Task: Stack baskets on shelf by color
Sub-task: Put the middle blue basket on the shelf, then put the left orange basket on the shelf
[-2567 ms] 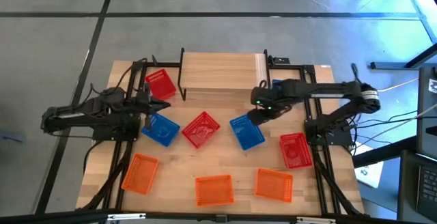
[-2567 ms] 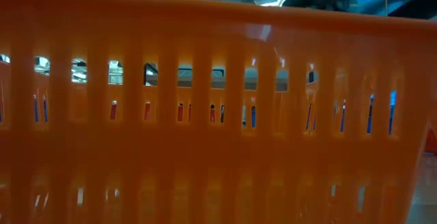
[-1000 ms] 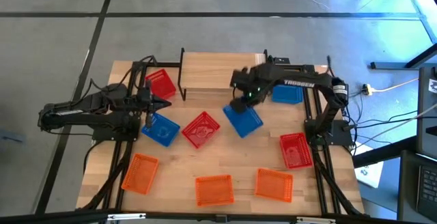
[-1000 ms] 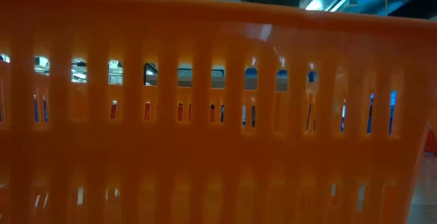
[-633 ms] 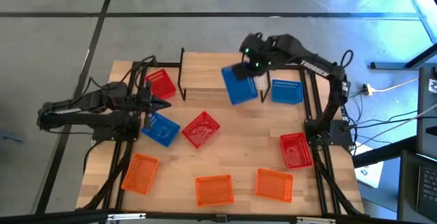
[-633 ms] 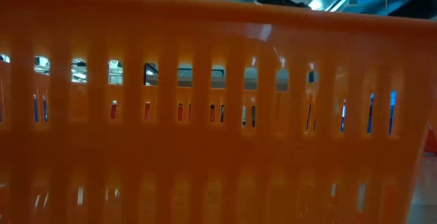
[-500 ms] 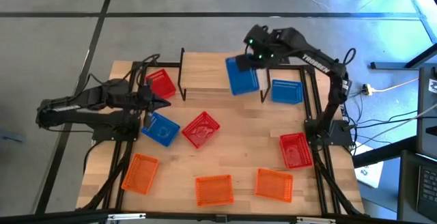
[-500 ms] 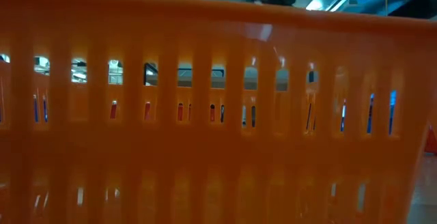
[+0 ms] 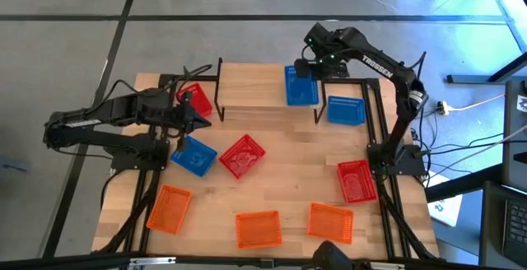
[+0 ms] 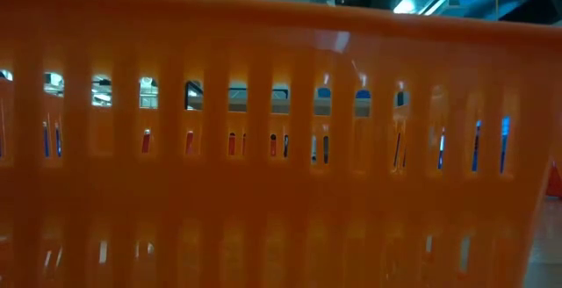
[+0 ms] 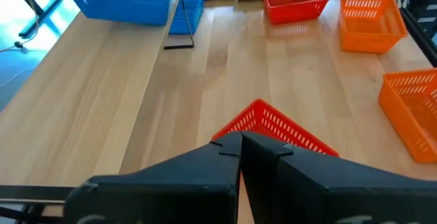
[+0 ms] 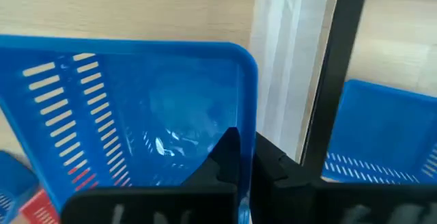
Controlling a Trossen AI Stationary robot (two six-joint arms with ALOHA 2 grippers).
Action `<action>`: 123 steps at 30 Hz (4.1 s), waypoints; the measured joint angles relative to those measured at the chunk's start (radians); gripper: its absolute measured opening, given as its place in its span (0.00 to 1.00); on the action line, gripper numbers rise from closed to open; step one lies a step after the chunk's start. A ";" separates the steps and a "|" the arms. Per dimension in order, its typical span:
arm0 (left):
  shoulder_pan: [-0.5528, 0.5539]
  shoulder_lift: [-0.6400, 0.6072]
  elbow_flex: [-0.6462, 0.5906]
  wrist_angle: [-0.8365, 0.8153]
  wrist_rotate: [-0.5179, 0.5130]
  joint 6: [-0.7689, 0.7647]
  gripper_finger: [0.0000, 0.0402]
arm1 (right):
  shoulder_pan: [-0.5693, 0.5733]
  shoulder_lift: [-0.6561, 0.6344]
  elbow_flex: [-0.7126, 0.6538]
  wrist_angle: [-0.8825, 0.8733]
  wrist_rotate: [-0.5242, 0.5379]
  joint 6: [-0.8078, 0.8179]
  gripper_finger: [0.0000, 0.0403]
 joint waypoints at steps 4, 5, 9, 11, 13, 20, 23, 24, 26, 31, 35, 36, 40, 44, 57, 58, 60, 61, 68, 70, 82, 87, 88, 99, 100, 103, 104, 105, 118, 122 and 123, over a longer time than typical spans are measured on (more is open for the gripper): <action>0.000 0.000 0.000 0.000 0.000 -0.004 0.00 | -0.016 -0.002 -0.059 0.061 -0.005 -0.005 0.00; 0.000 0.000 0.000 0.000 0.000 -0.004 0.00 | -0.018 -0.001 -0.070 0.086 -0.003 -0.005 0.00; 0.000 0.000 0.000 0.001 -0.001 -0.005 0.00 | -0.028 0.001 -0.086 0.154 0.008 -0.024 0.05; 0.000 0.000 0.000 0.001 -0.001 -0.005 0.00 | -0.033 0.001 -0.085 0.163 0.006 -0.026 0.06; 0.000 0.000 0.000 0.001 -0.002 -0.005 0.00 | -0.039 0.001 -0.085 0.161 0.004 -0.026 0.06; 0.000 0.000 0.000 0.002 -0.002 -0.006 0.00 | -0.041 0.001 -0.085 0.163 0.024 0.003 0.07; 0.000 0.000 0.000 0.001 -0.003 -0.006 0.00 | -0.040 0.001 -0.078 0.162 0.034 0.041 0.07; 0.000 0.000 0.000 0.002 -0.002 -0.008 0.00 | -0.040 0.001 -0.073 0.162 0.035 0.050 0.07; 0.000 0.000 0.000 0.001 -0.003 -0.014 0.00 | -0.040 0.001 -0.064 0.161 0.037 0.049 0.07; 0.000 -0.001 0.000 0.001 -0.002 -0.031 0.00 | -0.040 0.001 -0.042 0.145 0.039 0.052 0.07; 0.000 -0.001 0.000 0.001 -0.002 -0.031 0.00 | -0.040 0.001 -0.041 0.117 0.038 0.051 0.07; 0.000 -0.001 0.000 0.001 -0.002 -0.031 0.00 | -0.040 0.001 -0.041 0.105 0.038 0.045 0.07; 0.000 -0.001 0.000 0.001 -0.002 -0.031 0.00 | -0.040 0.001 -0.041 0.080 0.037 -0.010 0.07; 0.000 -0.001 0.000 0.001 -0.002 -0.031 0.00 | -0.040 0.001 -0.041 0.096 0.044 0.000 0.06; 0.000 -0.001 0.000 0.001 -0.001 -0.031 0.00 | -0.040 0.001 -0.041 0.117 0.062 0.001 0.11; 0.000 -0.001 0.000 0.001 -0.001 -0.031 0.00 | -0.040 0.001 -0.041 0.118 0.062 0.001 0.13; 0.000 -0.001 0.000 0.001 -0.001 -0.031 0.00 | -0.040 0.001 -0.041 0.122 0.063 0.002 0.16; 0.000 -0.001 0.000 0.001 -0.001 -0.031 0.00 | -0.040 0.001 -0.041 0.122 0.063 0.005 0.18; 0.000 -0.001 0.000 0.000 -0.001 -0.032 0.00 | -0.040 0.001 -0.041 0.122 0.063 0.041 0.21; 0.000 -0.001 0.000 0.000 -0.001 -0.032 0.00 | -0.040 0.001 -0.038 0.120 0.061 0.042 0.21; 0.000 -0.006 0.000 0.000 0.002 -0.076 0.00 | 0.002 0.000 0.278 0.002 0.135 -0.080 0.21; 0.000 -0.006 0.000 0.000 0.003 -0.154 0.00 | 0.093 0.000 0.480 -0.048 0.183 -0.220 0.21; 0.000 -0.006 0.000 0.001 0.003 -0.166 0.00 | 0.116 0.000 0.519 -0.053 0.191 -0.247 0.21; -0.061 -0.007 0.000 -0.032 0.172 -0.397 0.00 | 0.349 -0.191 0.471 0.053 0.170 -0.526 0.21; -0.078 -0.007 0.000 -0.050 0.202 -0.435 0.00 | 0.371 -0.203 0.471 0.053 0.169 -0.545 0.21; -0.135 -0.006 0.000 -0.116 0.271 -0.585 0.00 | 0.428 -0.243 0.471 0.053 0.165 -0.573 0.21; -0.154 -0.006 0.000 -0.142 0.290 -0.651 0.00 | 0.444 -0.254 0.471 0.053 0.165 -0.578 0.21; -0.170 -0.006 0.000 -0.162 0.306 -0.716 0.00 | 0.459 -0.264 0.471 0.053 0.166 -0.581 0.21; -0.298 0.028 0.000 -0.429 0.318 -1.361 0.10 | 0.543 -0.288 0.470 0.054 0.167 -0.608 0.21; -0.344 0.066 0.000 -0.456 0.318 -1.492 0.17 | 0.559 -0.288 0.470 0.054 0.167 -0.643 0.21; -0.357 0.076 0.000 -0.449 0.317 -1.526 0.18 | 0.564 -0.288 0.470 0.053 0.165 -0.667 0.21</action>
